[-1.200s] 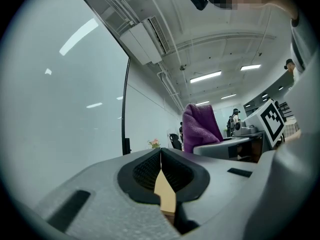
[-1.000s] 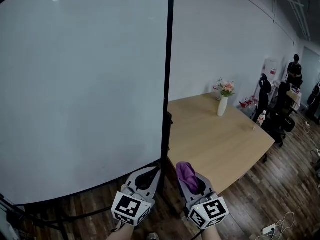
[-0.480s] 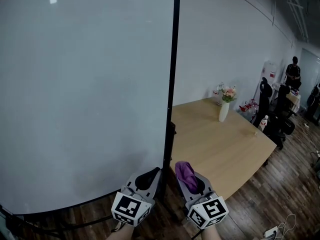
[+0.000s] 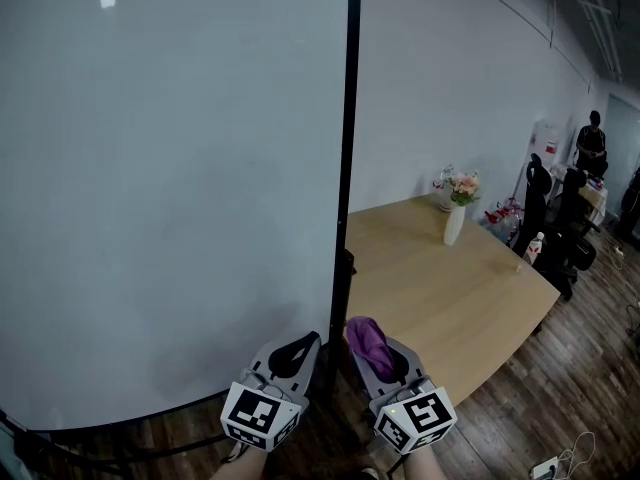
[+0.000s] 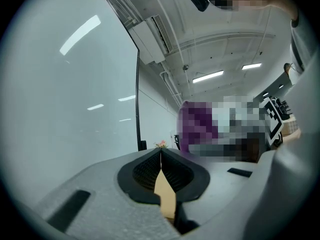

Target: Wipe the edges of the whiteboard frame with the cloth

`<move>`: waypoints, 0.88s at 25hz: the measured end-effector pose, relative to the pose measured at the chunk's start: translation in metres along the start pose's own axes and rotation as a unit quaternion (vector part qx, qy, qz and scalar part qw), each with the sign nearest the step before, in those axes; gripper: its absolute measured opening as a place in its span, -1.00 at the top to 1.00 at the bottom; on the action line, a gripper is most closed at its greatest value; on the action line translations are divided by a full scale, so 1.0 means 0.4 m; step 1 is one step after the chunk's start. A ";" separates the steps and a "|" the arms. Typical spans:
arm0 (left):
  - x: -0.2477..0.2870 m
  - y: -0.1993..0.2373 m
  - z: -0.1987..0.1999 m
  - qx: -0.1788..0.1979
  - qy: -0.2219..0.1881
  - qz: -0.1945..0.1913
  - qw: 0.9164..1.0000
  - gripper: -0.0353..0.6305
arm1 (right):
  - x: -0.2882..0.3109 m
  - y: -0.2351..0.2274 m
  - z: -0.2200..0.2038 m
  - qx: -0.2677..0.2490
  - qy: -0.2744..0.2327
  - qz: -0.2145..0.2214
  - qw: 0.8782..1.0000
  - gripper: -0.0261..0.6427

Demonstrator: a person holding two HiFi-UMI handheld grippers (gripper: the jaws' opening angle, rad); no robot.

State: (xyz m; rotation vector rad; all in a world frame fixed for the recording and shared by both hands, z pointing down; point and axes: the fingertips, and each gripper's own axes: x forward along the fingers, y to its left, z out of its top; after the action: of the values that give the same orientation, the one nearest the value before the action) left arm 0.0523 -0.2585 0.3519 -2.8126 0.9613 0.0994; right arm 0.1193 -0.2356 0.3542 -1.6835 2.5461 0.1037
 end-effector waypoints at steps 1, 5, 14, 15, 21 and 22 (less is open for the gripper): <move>0.004 0.003 -0.002 0.000 0.001 0.004 1.000 0.84 | 0.006 -0.005 0.002 -0.003 0.001 0.003 1.000 0.59; 0.022 0.018 0.001 0.001 0.001 0.025 1.000 0.84 | 0.038 -0.041 0.024 -0.012 0.001 0.011 1.000 0.59; 0.064 0.030 0.012 0.000 0.000 0.071 0.997 0.84 | 0.103 -0.119 0.142 -0.064 -0.013 0.045 0.997 0.60; 0.066 0.031 0.012 0.000 0.000 0.075 0.997 0.84 | 0.111 -0.127 0.156 -0.070 -0.015 0.048 0.996 0.60; 0.075 0.045 0.011 0.002 0.002 0.104 0.995 0.84 | 0.156 -0.166 0.260 -0.098 -0.037 0.066 0.992 0.60; 0.077 0.049 0.010 0.003 0.003 0.108 0.994 0.84 | 0.165 -0.171 0.280 -0.105 -0.041 0.068 0.991 0.60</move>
State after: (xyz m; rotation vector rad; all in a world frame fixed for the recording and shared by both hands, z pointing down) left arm 0.0646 -0.2913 0.3417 -2.6951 1.2630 0.1152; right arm 0.1607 -0.3110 0.2351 -1.5288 2.6655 0.4557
